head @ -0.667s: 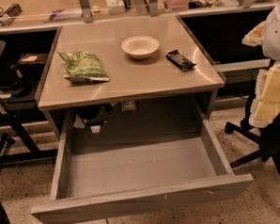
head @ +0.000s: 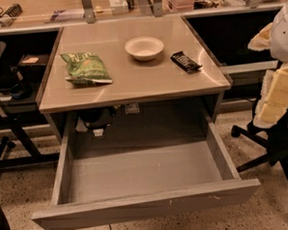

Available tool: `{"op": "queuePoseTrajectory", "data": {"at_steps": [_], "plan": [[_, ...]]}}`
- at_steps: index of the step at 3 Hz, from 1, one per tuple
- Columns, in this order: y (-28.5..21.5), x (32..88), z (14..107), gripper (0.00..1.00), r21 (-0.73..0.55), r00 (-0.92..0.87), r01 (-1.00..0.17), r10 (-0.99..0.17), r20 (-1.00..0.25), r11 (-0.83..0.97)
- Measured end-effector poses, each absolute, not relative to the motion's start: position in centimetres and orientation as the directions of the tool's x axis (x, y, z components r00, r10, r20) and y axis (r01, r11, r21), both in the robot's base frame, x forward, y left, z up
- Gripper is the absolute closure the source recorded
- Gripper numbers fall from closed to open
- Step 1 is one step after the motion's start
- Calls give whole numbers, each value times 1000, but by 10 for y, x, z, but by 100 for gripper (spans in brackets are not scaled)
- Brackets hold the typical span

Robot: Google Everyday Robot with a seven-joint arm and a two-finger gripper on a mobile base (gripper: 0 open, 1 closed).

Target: Close top drawer

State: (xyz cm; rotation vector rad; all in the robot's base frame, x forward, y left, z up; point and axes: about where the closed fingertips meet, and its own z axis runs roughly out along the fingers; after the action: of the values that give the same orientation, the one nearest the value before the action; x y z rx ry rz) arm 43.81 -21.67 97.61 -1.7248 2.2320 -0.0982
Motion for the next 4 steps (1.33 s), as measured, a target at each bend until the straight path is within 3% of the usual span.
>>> {"op": "queuePoseTrajectory", "data": {"at_steps": [3, 4], "plan": [[-217, 438, 976, 82, -246, -222, -931, -953, -206, 270], [-221, 440, 981, 100, -277, -227, -921, -955, -191, 274]]}}
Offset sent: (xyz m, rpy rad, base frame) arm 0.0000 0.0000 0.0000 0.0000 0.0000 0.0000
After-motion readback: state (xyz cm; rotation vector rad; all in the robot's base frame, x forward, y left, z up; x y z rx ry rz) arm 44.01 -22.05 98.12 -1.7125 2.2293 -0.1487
